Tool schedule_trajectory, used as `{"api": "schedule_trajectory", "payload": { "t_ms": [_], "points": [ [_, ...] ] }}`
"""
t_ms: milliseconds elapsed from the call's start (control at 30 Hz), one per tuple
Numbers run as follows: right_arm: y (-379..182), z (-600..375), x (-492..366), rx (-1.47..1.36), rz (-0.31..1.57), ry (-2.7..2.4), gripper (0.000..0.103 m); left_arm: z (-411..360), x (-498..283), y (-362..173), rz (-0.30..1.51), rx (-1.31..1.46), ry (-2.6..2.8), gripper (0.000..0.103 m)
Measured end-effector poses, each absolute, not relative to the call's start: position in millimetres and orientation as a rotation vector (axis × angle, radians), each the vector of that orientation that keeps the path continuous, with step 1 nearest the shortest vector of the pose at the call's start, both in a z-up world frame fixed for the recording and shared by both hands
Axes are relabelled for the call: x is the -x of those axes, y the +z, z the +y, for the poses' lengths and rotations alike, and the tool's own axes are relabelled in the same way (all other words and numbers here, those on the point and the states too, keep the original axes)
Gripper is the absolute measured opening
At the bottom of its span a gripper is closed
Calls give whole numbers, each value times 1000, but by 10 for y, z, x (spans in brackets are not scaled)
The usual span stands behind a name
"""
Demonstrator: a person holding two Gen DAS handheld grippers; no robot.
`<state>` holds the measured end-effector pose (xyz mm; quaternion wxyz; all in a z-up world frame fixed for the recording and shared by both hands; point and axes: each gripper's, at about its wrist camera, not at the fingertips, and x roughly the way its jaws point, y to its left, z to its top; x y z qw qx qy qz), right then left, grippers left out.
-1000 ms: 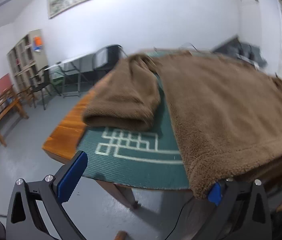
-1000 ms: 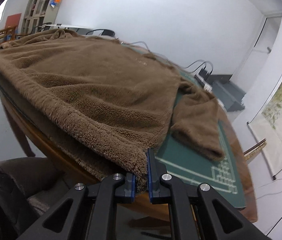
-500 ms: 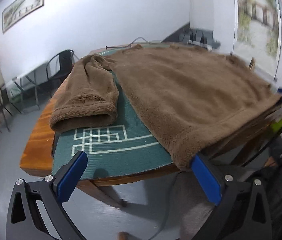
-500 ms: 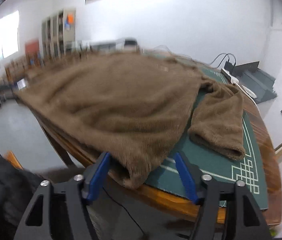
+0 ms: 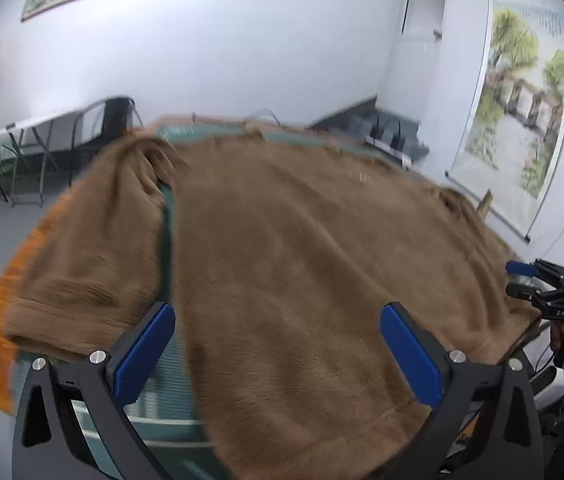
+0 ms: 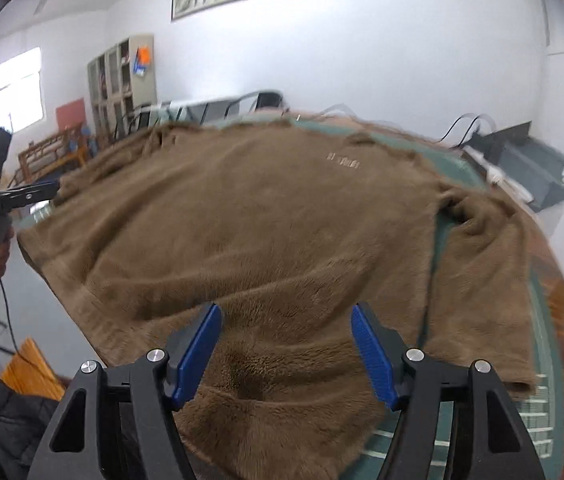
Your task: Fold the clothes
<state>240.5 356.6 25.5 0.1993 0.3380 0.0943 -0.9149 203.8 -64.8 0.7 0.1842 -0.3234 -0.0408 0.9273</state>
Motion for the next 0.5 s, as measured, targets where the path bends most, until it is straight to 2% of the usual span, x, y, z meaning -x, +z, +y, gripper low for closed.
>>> {"api": "schedule_trajectory", "payload": {
  "t_ms": [200, 300, 500],
  "points": [
    [-5, 3640, -2429, -1040, 282, -2525, 70, -725, -1998, -253, -63, 1044, 2671, 103],
    [-37, 3680, -2474, -1037, 263, -2523, 72, -784, -2055, -314, 26, 1047, 2750, 103],
    [-72, 3661, -2554, -998, 254, -2563, 77, -758, -2058, -313, 26, 1060, 2775, 103]
  ]
}}
